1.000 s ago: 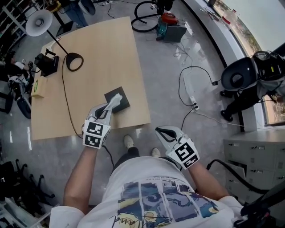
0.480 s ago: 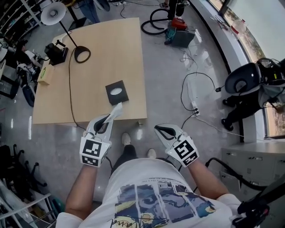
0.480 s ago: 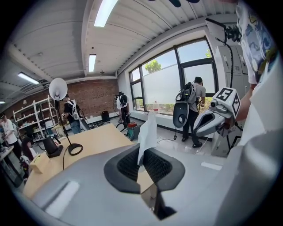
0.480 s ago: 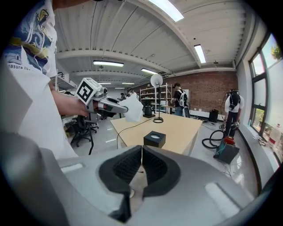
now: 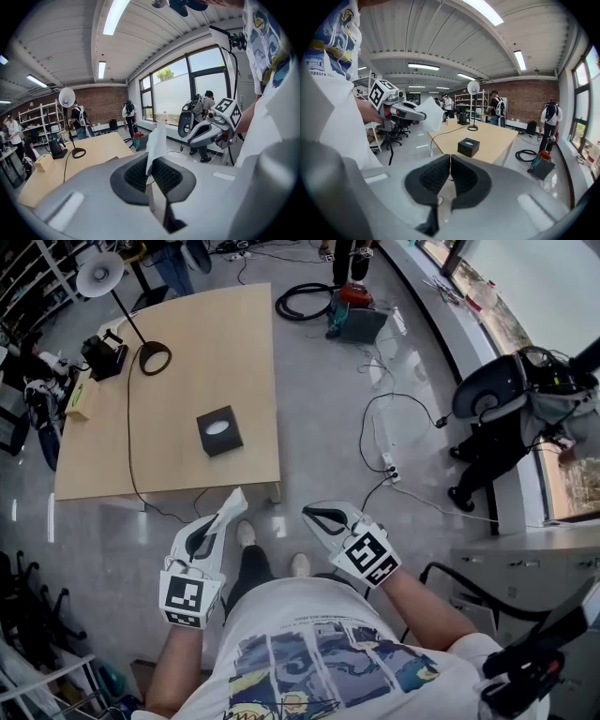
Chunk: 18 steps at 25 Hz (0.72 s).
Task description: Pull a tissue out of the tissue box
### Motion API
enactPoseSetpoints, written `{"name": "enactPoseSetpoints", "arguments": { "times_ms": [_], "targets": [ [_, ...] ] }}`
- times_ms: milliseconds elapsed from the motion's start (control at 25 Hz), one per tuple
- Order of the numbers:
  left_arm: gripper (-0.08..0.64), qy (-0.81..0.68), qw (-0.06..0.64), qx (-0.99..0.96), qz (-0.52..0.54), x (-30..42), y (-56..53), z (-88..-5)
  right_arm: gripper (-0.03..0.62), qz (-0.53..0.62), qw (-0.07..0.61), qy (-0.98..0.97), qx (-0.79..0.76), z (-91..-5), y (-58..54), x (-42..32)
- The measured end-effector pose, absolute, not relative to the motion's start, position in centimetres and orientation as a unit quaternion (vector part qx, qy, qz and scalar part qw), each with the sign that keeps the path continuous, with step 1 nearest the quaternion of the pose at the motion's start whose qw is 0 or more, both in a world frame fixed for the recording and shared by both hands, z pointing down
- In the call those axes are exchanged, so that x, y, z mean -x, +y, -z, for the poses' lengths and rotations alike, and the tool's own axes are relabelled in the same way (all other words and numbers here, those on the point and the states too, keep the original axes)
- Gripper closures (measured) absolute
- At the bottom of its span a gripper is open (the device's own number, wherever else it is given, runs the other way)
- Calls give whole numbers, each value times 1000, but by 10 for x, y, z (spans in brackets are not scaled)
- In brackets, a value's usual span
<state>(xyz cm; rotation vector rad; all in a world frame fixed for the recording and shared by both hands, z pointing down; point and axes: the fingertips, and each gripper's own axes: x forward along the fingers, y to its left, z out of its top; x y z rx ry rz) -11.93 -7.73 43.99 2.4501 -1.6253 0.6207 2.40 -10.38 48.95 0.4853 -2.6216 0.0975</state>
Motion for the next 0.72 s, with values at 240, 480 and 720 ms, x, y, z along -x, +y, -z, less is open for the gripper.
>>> {"name": "enactPoseSetpoints", "arguments": {
  "times_ms": [240,480,720],
  "targets": [
    [552,-533,65,-819,-203,96,-50,-442,586,-26,226,-960,-166,-484,-89,-29],
    [552,-530,64,-823,-195,89,-40,-443,586,-14,228,-960,-163,-480,-78,-31],
    [552,-530,66,-823,-196,90,-35,-448,586,-7,242,-956,-163,-482,-74,-33]
  ]
}}
